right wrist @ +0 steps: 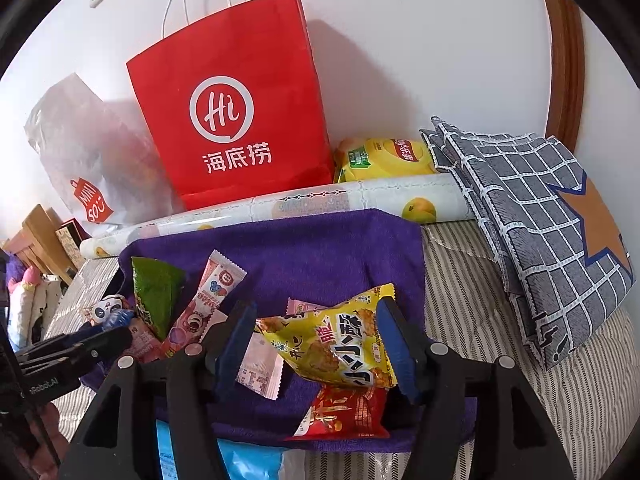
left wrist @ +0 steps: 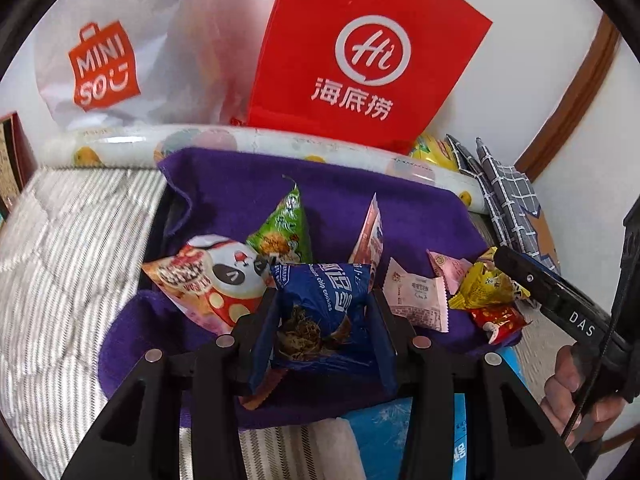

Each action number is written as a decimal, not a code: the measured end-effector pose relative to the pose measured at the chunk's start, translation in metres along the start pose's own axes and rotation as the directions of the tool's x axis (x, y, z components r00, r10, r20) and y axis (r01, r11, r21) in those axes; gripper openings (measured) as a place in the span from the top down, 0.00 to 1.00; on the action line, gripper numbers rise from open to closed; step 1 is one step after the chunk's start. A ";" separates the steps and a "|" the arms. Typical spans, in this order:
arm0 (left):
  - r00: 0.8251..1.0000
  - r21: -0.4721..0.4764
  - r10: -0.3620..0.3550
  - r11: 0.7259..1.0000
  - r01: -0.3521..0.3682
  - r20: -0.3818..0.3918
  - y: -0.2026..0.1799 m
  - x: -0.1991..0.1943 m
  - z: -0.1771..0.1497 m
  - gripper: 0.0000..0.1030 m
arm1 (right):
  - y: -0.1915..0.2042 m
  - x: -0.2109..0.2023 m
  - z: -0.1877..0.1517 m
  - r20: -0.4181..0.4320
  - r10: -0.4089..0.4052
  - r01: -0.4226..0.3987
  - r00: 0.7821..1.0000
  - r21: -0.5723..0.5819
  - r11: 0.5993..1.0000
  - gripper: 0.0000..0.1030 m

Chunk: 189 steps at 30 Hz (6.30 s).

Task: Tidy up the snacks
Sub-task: 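Open both tools to release the packets and lift away from the towel, then move both open tools toward the pink bag and white strawberry packet, then grasp the pink-and-yellow bag with the left tool while the right grasps the white strawberry packet, then carry the pink bag and strawberry packet over the purple towel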

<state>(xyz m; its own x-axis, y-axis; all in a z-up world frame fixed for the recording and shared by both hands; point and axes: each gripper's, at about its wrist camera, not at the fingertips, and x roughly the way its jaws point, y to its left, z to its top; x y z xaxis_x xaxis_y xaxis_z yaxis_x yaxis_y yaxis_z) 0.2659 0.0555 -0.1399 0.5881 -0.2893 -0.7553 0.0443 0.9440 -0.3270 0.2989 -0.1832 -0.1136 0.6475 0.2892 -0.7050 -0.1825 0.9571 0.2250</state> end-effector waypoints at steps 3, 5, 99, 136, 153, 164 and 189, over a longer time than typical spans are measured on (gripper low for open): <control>1.000 -0.021 -0.003 1.000 0.003 -0.009 0.002 0.001 0.001 0.50 | 0.002 0.000 0.000 -0.001 -0.001 0.001 1.000 -0.005 1.000 0.41; 1.000 -0.028 -0.017 0.999 0.017 -0.014 0.002 0.001 0.001 0.36 | 0.003 0.000 0.000 -0.002 0.000 0.000 1.000 -0.008 1.000 0.41; 0.975 0.011 -0.175 0.984 0.178 -0.139 -0.025 -0.086 -0.153 0.31 | 0.020 -0.126 -0.165 -0.039 -0.083 0.075 0.996 -0.169 0.983 0.49; 0.957 -0.006 -0.252 0.967 0.254 -0.144 -0.015 -0.084 -0.154 0.51 | -0.016 -0.096 -0.155 -0.068 -0.067 0.064 0.995 -0.038 0.997 0.49; 0.961 0.013 -0.260 0.965 0.262 -0.092 -0.011 -0.114 -0.156 0.51 | -0.004 -0.125 -0.149 0.001 -0.088 0.088 0.996 -0.050 0.995 0.49; 0.962 0.028 -0.262 0.964 0.264 -0.074 -0.015 -0.125 -0.156 0.51 | 0.014 -0.146 -0.137 0.065 -0.083 0.088 0.994 -0.092 0.992 0.49; 0.968 0.031 -0.249 0.968 0.251 -0.041 -0.011 -0.131 -0.143 0.51 | 0.014 -0.154 -0.124 0.104 -0.097 0.106 0.990 -0.085 0.991 0.49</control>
<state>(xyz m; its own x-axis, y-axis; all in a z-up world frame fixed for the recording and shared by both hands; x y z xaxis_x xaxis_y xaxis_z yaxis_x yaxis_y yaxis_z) 0.0733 0.0598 -0.1184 0.5250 -0.5217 -0.6725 0.2157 0.8458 -0.4879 0.1051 -0.2127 -0.0848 0.7355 0.1916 -0.6499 -0.1750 0.9804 0.0909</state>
